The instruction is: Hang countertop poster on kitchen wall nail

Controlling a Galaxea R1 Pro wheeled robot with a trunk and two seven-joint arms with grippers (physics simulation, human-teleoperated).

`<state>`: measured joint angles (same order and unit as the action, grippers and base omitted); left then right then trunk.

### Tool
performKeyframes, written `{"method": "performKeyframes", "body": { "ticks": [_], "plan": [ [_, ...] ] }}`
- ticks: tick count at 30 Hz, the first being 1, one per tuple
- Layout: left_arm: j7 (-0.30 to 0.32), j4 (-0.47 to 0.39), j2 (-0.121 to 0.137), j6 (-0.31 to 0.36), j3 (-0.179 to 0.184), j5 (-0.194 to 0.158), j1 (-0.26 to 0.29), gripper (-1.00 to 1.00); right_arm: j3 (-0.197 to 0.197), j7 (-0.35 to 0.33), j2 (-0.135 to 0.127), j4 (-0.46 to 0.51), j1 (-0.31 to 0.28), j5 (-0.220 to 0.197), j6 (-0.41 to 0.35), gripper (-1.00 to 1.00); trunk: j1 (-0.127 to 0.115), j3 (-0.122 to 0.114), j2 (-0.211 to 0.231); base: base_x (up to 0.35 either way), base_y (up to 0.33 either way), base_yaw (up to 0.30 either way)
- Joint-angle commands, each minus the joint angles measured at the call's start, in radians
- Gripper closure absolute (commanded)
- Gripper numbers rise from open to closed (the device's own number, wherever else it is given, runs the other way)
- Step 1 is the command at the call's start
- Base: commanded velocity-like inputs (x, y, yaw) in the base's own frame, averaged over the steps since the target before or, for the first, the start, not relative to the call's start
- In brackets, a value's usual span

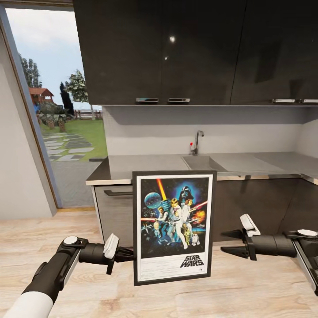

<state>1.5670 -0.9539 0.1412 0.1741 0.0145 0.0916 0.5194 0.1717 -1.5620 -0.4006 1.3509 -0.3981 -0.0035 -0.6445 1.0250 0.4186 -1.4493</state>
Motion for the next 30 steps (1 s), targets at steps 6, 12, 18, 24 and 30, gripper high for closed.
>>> {"method": "performKeyframes", "body": {
  "ticks": [6,12,18,24,30],
  "plan": [
    [0.004,-0.002,0.001,0.007,0.001,0.004,0.001,1.0,-0.016,-0.002,0.003,0.0,-0.001,-0.001,-0.009,-1.0,0.0,0.001,-0.001,0.0,0.0,0.0],
    [0.004,-0.002,0.001,0.006,0.001,0.003,0.001,1.0,-0.018,-0.001,0.004,-0.001,-0.001,-0.001,-0.009,-1.0,0.0,0.001,-0.001,0.0,0.0,0.0],
    [0.004,-0.002,0.012,0.005,0.001,0.003,0.001,1.0,-0.018,-0.001,0.004,-0.001,-0.001,-0.002,-0.009,-1.0,0.0,0.001,-0.001,0.0,0.0,0.0],
    [0.004,-0.002,0.021,0.005,0.001,0.003,0.001,1.0,-0.018,-0.001,0.004,0.0,-0.001,-0.003,-0.009,-1.0,0.0,0.001,-0.001,0.0,0.0,0.0],
    [0.004,-0.003,0.024,0.005,0.002,0.002,0.001,1.0,-0.018,0.0,0.005,-0.001,-0.001,-0.004,-0.009,-1.0,0.0,0.001,-0.001,0.0,0.0,0.0]
  ]
}}
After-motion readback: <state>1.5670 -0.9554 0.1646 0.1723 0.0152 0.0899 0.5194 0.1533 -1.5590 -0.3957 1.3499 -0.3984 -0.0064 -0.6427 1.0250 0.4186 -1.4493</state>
